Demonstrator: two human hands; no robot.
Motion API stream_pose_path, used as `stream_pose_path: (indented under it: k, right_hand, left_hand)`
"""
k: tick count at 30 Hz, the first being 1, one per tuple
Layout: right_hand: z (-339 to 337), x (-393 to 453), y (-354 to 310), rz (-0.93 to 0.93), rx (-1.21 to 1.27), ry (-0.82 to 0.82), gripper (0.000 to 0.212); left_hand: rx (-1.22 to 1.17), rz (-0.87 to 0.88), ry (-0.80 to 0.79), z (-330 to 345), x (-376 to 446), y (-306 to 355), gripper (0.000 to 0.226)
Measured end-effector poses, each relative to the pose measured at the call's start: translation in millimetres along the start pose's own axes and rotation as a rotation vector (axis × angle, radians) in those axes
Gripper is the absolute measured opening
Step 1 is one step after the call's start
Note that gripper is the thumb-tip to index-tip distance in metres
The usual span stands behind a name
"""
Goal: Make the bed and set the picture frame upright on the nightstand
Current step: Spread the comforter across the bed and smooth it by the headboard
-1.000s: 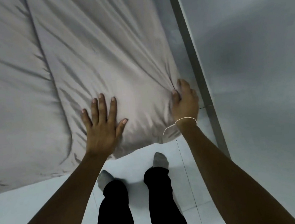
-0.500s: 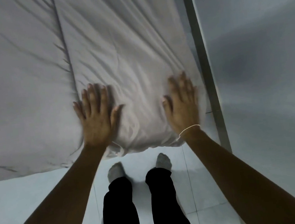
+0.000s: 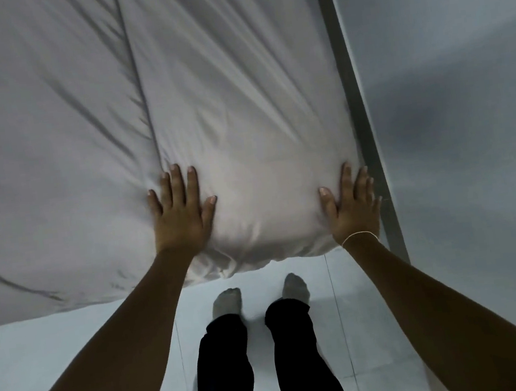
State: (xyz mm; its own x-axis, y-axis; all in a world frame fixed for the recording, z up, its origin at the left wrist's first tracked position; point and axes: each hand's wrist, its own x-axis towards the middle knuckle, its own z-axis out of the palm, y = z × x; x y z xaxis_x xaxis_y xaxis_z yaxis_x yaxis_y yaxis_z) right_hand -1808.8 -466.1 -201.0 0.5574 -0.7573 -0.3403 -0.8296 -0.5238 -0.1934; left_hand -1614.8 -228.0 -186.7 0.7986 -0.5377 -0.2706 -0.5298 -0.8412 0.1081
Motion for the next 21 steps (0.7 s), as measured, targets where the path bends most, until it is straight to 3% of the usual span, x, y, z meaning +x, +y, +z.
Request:
stream_pose_path:
  k: [3,6,9,17,21]
  right_hand:
    - [-29,-12,-11,-0.021,-0.132,-0.096,0.075]
    - [-68,-34,-36,-0.085,-0.190,-0.138,0.070]
    - [-119,-60,-70,-0.138,-0.188,-0.163,0.068]
    - [-231,-97,-129,-0.183,-0.112,-0.090,0.061]
    - [-270,-90,-139,-0.182,-0.082,0.005,0.057]
  left_hand:
    - [-0.013,0.042,-0.139,-28,-9,-3,0.078]
    - [-0.036,0.039,-0.180,-72,-20,0,0.084]
    - [-0.044,0.070,-0.170,-132,-36,8,0.071]
    - [-0.210,0.203,0.025,-279,-45,23,0.041]
    - [-0.251,0.250,0.124,-319,-40,34,0.039]
